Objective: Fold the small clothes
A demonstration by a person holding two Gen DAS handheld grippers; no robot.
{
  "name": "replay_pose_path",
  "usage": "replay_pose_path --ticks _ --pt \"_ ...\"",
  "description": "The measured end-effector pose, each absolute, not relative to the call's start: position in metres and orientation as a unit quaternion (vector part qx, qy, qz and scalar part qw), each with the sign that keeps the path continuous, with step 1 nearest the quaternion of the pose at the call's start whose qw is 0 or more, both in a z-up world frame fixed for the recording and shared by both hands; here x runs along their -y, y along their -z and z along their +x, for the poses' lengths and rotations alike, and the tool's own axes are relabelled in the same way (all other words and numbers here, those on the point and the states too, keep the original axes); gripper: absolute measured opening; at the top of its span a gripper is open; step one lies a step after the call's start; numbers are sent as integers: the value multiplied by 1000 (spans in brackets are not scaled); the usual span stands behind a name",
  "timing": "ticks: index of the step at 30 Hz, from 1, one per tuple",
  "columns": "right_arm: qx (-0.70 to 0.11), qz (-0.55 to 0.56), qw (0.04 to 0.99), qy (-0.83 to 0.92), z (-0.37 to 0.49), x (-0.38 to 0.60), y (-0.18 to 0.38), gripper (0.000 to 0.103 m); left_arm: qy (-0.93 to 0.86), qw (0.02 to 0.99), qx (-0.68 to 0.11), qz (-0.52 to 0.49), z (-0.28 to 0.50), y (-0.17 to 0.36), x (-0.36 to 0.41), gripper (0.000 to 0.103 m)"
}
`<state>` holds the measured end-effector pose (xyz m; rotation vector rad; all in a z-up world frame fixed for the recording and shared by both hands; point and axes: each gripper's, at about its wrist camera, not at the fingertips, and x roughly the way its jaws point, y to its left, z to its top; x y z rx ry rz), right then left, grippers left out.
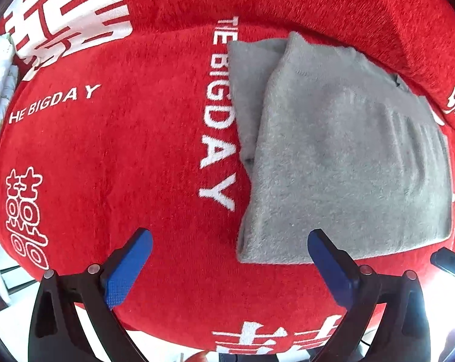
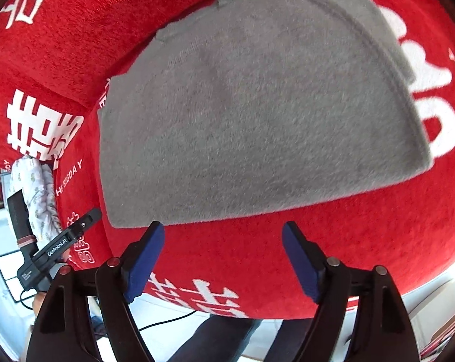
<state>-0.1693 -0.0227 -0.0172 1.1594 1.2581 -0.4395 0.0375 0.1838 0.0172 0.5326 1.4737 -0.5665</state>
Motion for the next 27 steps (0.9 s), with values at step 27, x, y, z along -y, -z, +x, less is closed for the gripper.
replay_pose_path --ticks 27 --pt "-540 590 584 136 -134 -19 59 83 234 641 -688 246 56 22 -210 103"
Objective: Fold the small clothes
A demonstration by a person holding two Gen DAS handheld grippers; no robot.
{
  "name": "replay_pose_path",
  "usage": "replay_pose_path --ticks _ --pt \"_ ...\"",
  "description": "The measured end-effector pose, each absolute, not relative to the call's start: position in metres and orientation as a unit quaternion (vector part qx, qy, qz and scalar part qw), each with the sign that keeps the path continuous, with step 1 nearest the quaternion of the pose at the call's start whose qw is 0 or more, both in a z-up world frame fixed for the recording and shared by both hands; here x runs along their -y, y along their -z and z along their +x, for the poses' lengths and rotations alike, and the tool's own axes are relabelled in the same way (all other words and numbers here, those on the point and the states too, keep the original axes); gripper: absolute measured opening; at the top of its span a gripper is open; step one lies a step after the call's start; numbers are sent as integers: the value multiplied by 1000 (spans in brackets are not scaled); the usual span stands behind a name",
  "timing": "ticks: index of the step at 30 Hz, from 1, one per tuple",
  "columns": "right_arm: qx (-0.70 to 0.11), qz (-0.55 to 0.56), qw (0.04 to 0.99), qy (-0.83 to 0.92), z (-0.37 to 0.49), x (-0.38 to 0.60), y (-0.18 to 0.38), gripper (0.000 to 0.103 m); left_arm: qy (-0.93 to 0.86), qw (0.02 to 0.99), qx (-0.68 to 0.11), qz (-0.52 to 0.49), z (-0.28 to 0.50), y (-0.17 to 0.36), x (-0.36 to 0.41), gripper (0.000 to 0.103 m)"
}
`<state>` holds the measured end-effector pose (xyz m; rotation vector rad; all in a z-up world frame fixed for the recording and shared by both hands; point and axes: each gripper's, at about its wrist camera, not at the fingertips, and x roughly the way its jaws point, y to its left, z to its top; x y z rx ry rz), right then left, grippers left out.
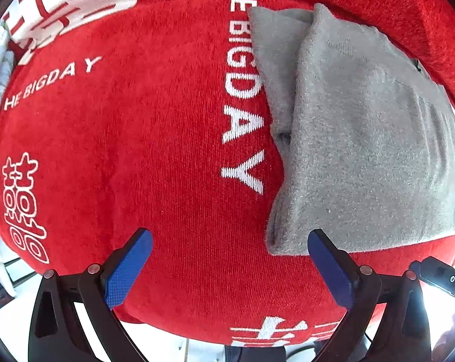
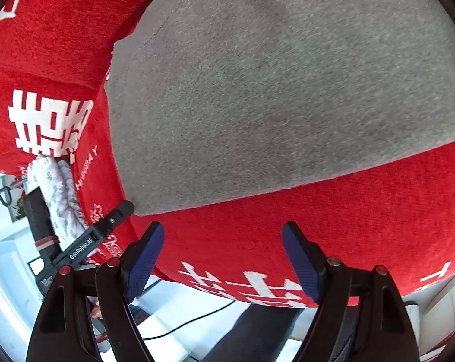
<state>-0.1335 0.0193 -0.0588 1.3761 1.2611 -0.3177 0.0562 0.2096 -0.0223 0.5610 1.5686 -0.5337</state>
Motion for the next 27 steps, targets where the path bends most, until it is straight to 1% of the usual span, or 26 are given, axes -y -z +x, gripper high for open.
replay_pose_path --ticks 7,11,15,17,20,21,22,23,24,27 --pt "-494 644 576 100 -126 -26 72 83 244 644 -694 210 80 28 -225 103" --pt "-442 693 561 96 -123 -31 90 83 258 639 -704 174 104 33 -230 103" --pt "-373 742 549 97 -123 -38 105 84 269 631 -714 138 122 39 -229 103" --pt "-352 749 553 99 -121 -39 105 86 286 620 -722 109 132 41 -227 103" --pt "-325 758 556 105 -116 -38 104 85 318 595 -735 60 142 45 -223 103" --pt "-319 767 547 105 -115 -37 105 74 331 583 -741 39 147 49 -221 103" --pt "-313 778 535 103 -115 -36 108 56 338 576 -744 27 151 51 -220 103" --pt "-309 789 522 99 -115 -35 112 23 343 570 -746 17 153 52 -218 103" --pt "-304 801 508 92 -115 -34 116 10 345 564 -750 7 155 55 -216 103" --pt "-277 803 523 72 -117 -26 105 10 348 546 -762 -20 164 66 -210 103"
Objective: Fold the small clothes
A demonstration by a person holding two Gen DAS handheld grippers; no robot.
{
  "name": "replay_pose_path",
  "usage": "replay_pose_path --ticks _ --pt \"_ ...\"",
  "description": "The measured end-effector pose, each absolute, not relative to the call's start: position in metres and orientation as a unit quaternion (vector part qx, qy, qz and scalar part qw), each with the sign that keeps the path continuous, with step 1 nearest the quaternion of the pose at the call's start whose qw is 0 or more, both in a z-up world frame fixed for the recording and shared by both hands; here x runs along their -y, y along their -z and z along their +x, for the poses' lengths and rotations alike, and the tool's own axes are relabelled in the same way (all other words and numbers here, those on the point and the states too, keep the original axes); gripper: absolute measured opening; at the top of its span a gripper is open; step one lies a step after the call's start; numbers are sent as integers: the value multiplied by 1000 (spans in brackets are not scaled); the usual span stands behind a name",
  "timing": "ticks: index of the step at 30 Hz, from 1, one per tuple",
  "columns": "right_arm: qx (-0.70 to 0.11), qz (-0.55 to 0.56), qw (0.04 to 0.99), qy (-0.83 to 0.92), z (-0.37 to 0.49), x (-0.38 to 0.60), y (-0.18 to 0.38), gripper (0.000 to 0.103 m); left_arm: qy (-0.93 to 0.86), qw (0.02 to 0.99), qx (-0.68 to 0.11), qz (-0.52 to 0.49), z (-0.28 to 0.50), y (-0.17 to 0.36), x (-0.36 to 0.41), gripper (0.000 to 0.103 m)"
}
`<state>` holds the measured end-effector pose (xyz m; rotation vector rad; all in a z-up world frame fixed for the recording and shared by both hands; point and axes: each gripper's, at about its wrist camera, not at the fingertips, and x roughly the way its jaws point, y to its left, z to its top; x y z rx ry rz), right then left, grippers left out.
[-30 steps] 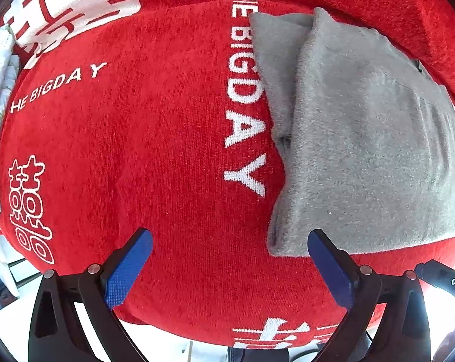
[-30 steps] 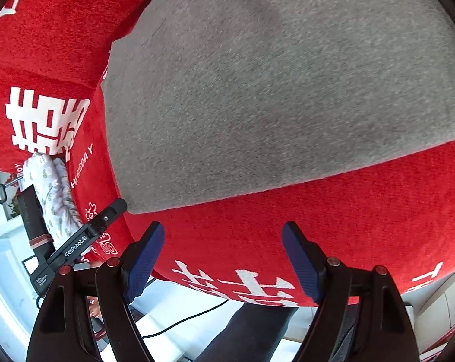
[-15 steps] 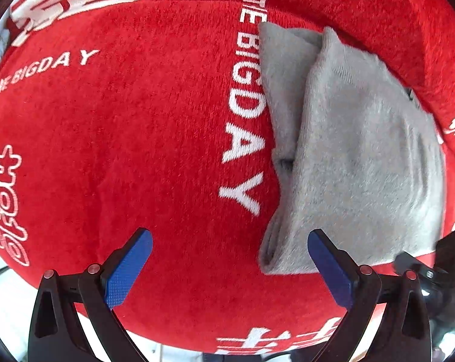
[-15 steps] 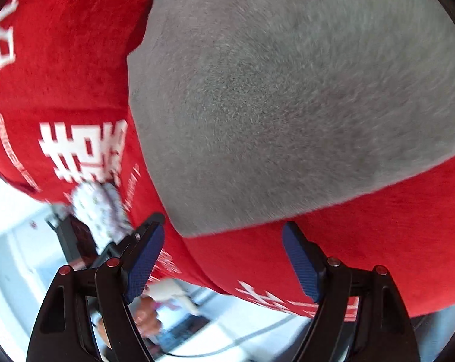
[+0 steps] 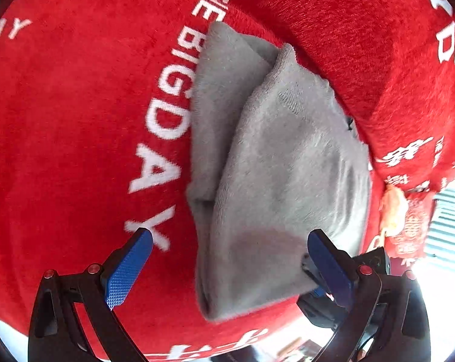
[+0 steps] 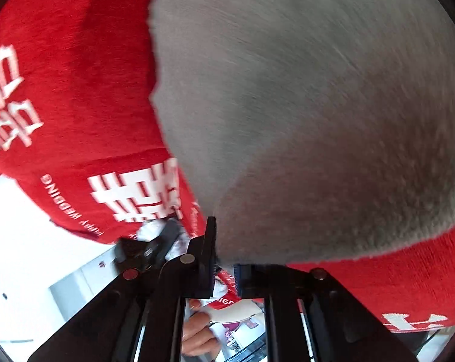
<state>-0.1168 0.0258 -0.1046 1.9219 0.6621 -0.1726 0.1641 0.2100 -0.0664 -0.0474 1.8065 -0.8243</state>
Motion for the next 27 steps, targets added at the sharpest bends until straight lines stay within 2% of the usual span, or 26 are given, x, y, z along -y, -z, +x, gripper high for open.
replay_pose_path --ticks 7,13,17,19,20,25,26,27 --pt "-270 758 593 32 -100 -2 53 10 395 496 -771 -61 166 75 -172 103" --pt "-292 746 598 33 -97 -8 56 10 417 503 -756 -36 153 66 -128 103" --pt "-354 720 596 36 -102 -23 67 10 396 536 -745 34 146 68 -115 102" --pt "-399 697 594 41 -101 -30 71 10 386 553 -735 71 141 70 -112 96" --pt "-433 677 593 44 -100 -34 73 14 383 561 -728 92 138 69 -111 93" --pt "-514 613 598 44 -106 -38 68 17 384 584 -698 155 121 63 -105 93" --pt "-522 604 600 49 -113 -33 63 31 382 586 -696 160 119 63 -103 93" --pt "-524 600 602 55 -116 -29 60 52 380 589 -694 163 118 63 -103 93"
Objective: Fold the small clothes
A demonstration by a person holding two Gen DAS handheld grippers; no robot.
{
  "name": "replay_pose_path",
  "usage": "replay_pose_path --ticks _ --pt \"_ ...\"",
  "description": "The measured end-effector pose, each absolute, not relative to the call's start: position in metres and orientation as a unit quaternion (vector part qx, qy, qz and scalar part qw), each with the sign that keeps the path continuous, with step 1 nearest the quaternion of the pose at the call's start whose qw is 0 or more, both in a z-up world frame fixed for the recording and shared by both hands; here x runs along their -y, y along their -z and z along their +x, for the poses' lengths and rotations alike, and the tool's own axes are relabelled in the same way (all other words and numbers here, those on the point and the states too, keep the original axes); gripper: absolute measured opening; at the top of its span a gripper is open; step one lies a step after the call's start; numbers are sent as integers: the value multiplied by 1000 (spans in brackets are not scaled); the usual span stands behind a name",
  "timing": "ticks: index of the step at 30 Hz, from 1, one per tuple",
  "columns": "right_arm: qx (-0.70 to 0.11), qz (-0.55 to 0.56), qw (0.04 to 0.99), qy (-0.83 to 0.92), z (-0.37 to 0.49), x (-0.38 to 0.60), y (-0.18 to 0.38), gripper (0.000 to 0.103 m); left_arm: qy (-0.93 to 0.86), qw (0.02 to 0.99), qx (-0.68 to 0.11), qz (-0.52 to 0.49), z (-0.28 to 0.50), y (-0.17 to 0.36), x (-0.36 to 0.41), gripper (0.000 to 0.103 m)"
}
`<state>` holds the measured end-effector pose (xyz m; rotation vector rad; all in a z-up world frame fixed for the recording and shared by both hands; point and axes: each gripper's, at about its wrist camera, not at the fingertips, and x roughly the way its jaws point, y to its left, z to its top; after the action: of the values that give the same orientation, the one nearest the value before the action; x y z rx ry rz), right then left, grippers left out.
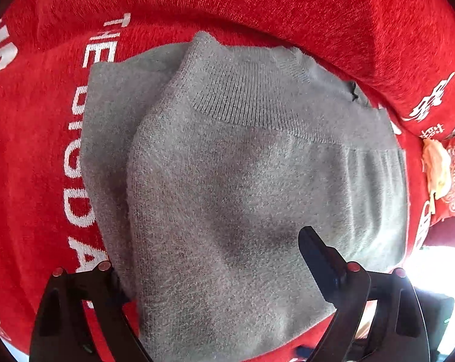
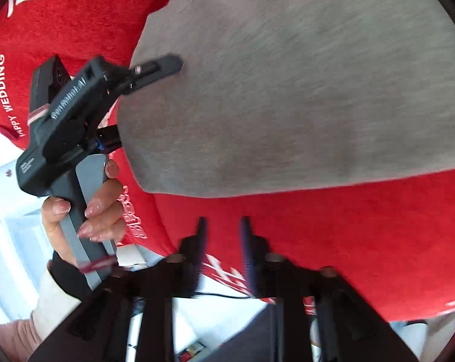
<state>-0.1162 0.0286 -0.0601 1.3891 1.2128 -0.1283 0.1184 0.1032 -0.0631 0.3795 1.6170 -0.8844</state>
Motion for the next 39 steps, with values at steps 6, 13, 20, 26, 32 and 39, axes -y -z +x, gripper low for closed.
replay_pose_path --ticks 6,13,20,26,32,39 --pt "-496 576 642 103 -137 16 29 63 368 598 -694 164 115 63 -100 93" --pt "-477 539 676 157 -127 64 16 62 357 604 -689 181 105 67 -83 93" --pt "-495 497 692 170 -107 90 32 16 339 634 -664 206 98 63 -75 75" --pt "-532 469 689 147 -98 88 60 11 353 660 -626 218 90 44 -68 24" --pt "-536 458 699 125 -97 89 61 11 388 666 -616 161 88 -3 -64 20" --pt "-477 528 696 97 -139 111 50 17 486 645 -572 143 29 -69 16 20"
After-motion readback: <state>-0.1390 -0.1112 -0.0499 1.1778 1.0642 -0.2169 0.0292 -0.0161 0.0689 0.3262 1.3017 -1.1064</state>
